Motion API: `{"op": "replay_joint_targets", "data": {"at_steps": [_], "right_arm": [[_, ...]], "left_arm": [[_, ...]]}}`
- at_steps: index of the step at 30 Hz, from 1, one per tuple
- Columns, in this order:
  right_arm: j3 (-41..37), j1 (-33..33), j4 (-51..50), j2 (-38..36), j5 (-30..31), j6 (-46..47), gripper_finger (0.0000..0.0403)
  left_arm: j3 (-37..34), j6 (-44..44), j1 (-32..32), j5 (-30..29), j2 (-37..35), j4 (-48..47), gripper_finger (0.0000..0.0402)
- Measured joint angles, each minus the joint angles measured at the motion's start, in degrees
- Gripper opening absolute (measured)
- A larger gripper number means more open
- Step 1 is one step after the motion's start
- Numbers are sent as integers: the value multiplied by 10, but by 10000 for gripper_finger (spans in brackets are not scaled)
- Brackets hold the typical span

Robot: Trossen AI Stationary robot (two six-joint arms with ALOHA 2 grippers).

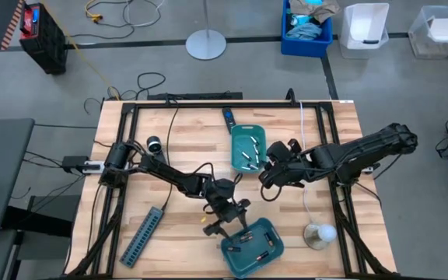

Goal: Sort batteries
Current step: Return to Home Position

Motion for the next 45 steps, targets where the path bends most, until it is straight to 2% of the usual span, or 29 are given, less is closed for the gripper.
{"op": "replay_joint_targets", "data": {"at_steps": [3,7,10,13,17,19,22,24,26,29,34,37,40,45], "right_arm": [[0,0,38,-18,6,-16,178],[0,9,168,-55,20,-120,174],[0,7,216,-74,20,-184,162],[0,6,234,-82,20,-242,141],[-10,7,251,-88,12,-309,99],[-36,4,323,-102,-26,-359,69],[-95,-19,461,-141,-127,-432,18],[-144,-42,514,-173,-177,-447,9],[-196,-68,544,-208,-197,-445,11],[-276,-109,582,-275,-239,-444,7],[-386,-171,569,-417,-308,-439,3],[-437,-203,532,-509,-324,-432,2],[-479,-230,491,-603,-335,-419,2],[-522,-257,422,-740,-365,-384,1]], "left_arm": [[0,-6,6,-72,-12,-30,302],[-3,-62,46,-77,-64,-34,295],[-22,-77,74,-80,-116,-32,279],[-50,-84,109,-85,-175,-36,245],[-95,-103,166,-109,-264,-32,179],[-125,-115,193,-116,-303,-33,142],[-161,-128,228,-124,-355,-31,86],[-176,-135,247,-130,-386,-29,51],[-193,-146,263,-131,-415,-30,18],[-203,-155,281,-133,-447,-61,5],[-205,-131,298,-198,-518,-181,1],[-211,-104,299,-212,-562,-203,1],[-256,-94,306,-213,-607,-172,1],[-383,-129,319,-209,-648,-56,0]]}}
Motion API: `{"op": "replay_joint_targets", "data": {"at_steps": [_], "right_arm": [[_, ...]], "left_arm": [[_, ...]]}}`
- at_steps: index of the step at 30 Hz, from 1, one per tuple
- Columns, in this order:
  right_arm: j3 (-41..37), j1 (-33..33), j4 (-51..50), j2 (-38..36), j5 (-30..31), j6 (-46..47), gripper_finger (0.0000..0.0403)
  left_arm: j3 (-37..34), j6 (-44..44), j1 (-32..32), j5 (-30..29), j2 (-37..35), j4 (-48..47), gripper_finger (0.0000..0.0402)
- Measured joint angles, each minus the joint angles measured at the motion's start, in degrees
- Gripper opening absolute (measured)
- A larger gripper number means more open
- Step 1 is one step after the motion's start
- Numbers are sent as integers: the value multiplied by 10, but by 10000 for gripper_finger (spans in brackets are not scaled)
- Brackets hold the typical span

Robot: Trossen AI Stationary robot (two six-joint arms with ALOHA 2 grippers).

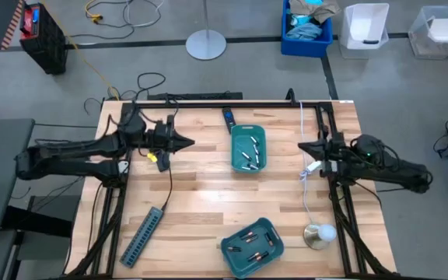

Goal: Sort batteries
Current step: Return to Home Position

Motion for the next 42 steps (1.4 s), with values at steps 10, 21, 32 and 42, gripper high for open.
{"op": "replay_joint_targets", "data": {"at_steps": [10,21,32,42], "right_arm": [[-26,-2,-77,-14,-43,-21,1],[-27,-3,-68,-24,-56,-48,1],[-27,-3,-68,-23,-54,-56,1],[-73,-3,-22,-23,-37,-75,1]], "left_arm": [[-217,-34,31,17,-17,217,0],[-308,-92,50,28,-179,220,0],[-300,-74,49,-20,-415,-74,0],[-297,-52,44,-38,-505,-163,0]]}}
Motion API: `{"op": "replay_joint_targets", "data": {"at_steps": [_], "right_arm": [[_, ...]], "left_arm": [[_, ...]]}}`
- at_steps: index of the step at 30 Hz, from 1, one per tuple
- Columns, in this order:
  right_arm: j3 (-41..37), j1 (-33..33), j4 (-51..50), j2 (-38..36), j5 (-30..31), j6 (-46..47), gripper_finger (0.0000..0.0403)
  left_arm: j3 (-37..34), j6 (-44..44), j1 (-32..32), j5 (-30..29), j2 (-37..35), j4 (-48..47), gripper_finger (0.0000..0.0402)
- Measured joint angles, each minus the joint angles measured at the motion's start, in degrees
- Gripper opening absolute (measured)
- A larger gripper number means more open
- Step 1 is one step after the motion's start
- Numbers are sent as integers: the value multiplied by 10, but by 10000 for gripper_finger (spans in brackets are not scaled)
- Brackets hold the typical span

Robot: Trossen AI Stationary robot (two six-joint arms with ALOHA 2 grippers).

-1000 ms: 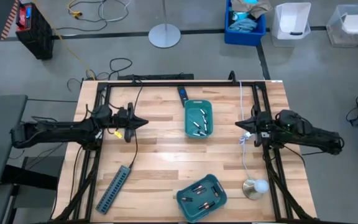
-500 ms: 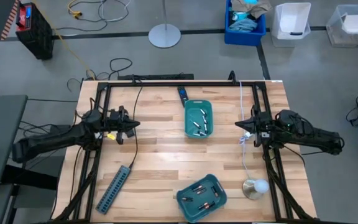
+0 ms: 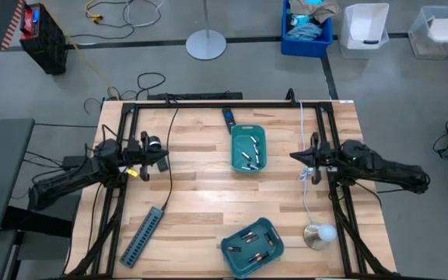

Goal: Sort batteries
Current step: Return to Home Position

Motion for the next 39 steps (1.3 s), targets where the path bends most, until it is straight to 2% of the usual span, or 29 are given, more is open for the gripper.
{"op": "replay_joint_targets", "data": {"at_steps": [9,14,18,23,39], "right_arm": [[-84,16,115,0,4,-34,4],[-84,50,113,0,4,-70,5],[-84,89,113,0,2,-70,8],[-86,124,136,0,-1,-71,26],[-83,137,111,0,0,-70,34]], "left_arm": [[-1,60,-11,-55,-3,-2,0],[-1,72,-11,-55,-3,-25,0],[-3,14,-11,-60,-3,-21,0],[-3,34,-11,-90,-3,-23,0],[-4,62,-11,-91,-3,-21,0]]}}
